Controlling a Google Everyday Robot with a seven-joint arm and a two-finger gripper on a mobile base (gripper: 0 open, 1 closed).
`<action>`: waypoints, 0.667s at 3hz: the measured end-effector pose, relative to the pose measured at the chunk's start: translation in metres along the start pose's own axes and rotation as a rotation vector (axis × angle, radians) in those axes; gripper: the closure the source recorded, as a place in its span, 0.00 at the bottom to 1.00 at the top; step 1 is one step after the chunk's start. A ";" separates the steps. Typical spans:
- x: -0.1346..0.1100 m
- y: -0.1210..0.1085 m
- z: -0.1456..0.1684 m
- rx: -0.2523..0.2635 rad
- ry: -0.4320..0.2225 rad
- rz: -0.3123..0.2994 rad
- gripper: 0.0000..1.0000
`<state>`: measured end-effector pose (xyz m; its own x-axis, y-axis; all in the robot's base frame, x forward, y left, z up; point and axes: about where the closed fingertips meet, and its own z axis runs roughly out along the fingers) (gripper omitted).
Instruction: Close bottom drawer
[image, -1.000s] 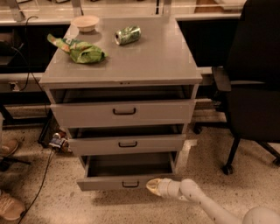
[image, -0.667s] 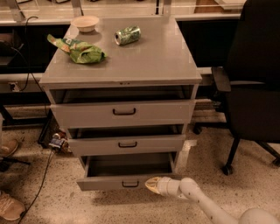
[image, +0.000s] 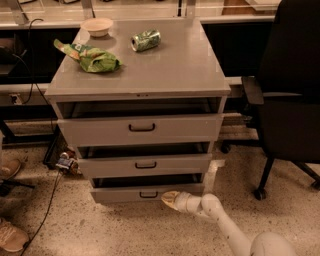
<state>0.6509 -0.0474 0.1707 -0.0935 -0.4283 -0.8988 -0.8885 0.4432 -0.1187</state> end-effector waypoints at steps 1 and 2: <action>0.000 0.000 0.000 0.000 0.000 0.000 1.00; 0.005 -0.008 0.002 0.009 -0.012 -0.004 1.00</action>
Offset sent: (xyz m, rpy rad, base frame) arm 0.0323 -0.0227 -0.0187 0.0245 -0.0520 -0.0276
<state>0.6584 -0.0511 0.1659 -0.0844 -0.4211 -0.9031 -0.8847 0.4487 -0.1266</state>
